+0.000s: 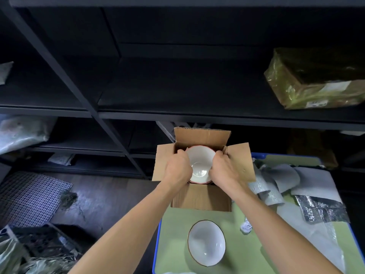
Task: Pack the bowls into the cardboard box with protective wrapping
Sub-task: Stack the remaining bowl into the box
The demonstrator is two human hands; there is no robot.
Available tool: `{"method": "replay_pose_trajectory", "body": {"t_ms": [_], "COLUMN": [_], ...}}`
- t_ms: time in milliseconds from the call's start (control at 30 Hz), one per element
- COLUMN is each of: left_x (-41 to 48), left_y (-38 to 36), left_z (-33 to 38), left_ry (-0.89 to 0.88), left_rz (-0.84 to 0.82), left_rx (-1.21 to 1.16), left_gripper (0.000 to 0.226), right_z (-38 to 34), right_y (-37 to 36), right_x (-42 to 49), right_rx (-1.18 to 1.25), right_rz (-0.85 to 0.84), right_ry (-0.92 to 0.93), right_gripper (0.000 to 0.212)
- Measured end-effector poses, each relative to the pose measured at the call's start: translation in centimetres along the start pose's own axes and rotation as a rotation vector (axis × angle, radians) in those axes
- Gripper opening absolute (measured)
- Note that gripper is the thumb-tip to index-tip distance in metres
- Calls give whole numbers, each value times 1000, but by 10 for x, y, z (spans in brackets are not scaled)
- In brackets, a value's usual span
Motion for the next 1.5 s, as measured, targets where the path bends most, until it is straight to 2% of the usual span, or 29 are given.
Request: {"method": "replay_pose_trajectory", "body": {"t_ms": [300, 500, 633, 700, 900, 1233, 1500], "left_x": [10, 6, 4, 4, 4, 7, 6], "left_y": [-11, -13, -14, -14, -10, -17, -17], "left_z": [12, 11, 10, 9, 9, 12, 12], "left_ry": [-137, -91, -76, -81, -110, -75, -116], "left_rz": [41, 44, 34, 27, 25, -22, -19], "left_rx": [222, 223, 178, 173, 145, 195, 219], "left_gripper": [39, 50, 56, 62, 43, 61, 57], "right_z": [-3, -8, -7, -6, -6, -7, -5], "right_y": [-20, -20, -24, -26, -22, -14, -15], "right_x": [14, 20, 18, 18, 11, -1, -6], "right_rx": [-105, -227, -322, -355, -343, -296, -263], "right_rz": [-6, 0, 66, 82, 83, 94, 108], "right_ry": [-80, -110, -67, -47, 26, 80, 103], "right_gripper": [50, 56, 43, 43, 60, 59, 69]}}
Point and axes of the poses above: each hand's wrist, its own x-axis towards the middle knuckle, its own y-axis out of the back of the hand, z = x × y, the point moved 9 cm from there along x, towards the middle knuckle, and after that the axes turned 6 degrees about -y, right-handed, at the moved point
